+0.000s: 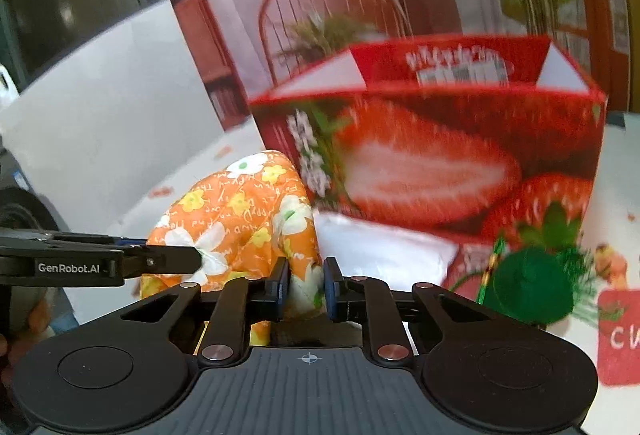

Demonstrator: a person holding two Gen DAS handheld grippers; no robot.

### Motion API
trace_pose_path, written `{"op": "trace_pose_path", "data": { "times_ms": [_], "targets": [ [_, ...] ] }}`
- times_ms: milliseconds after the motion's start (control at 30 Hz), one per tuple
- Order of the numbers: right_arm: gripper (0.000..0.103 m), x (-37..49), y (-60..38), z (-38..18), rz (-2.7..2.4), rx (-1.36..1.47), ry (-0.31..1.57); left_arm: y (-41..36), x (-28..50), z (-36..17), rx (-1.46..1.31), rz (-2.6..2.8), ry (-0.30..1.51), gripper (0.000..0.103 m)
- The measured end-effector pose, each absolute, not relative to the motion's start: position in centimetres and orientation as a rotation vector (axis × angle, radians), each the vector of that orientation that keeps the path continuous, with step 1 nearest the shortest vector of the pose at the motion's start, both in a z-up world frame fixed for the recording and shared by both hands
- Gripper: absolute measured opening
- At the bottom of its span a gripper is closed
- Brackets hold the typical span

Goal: Organize soft objects
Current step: 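Close both grippers on the orange floral pouch and lift it, then lower the orange pouch into the red box and open both grippers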

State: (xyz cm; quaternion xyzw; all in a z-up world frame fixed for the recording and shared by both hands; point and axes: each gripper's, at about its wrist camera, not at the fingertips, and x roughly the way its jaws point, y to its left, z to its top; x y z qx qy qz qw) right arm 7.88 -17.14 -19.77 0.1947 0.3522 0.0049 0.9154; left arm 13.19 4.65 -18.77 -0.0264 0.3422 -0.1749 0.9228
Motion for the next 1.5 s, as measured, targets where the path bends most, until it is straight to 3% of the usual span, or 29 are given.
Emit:
{"op": "trace_pose_path", "data": {
  "times_ms": [333,833,1100,1500],
  "targets": [
    [0.016,8.9,-18.9,-15.8,-0.009,0.39,0.577,2.9,15.3,-13.7,0.026,-0.373,0.517,0.03],
    [0.016,14.9,-24.9,-13.0,-0.081,0.366,0.46,-3.7,25.0,-9.6,0.051,-0.403,0.368,0.025],
    [0.016,18.7,-27.8,-14.7,-0.146,0.375,0.48,-6.9,30.5,-11.4,0.143,-0.395,0.388,0.024],
    [0.016,21.3,-29.0,-18.7,-0.188,0.426,0.588,-7.6,36.5,-14.9,0.227,-0.391,0.565,0.024]
  ]
}}
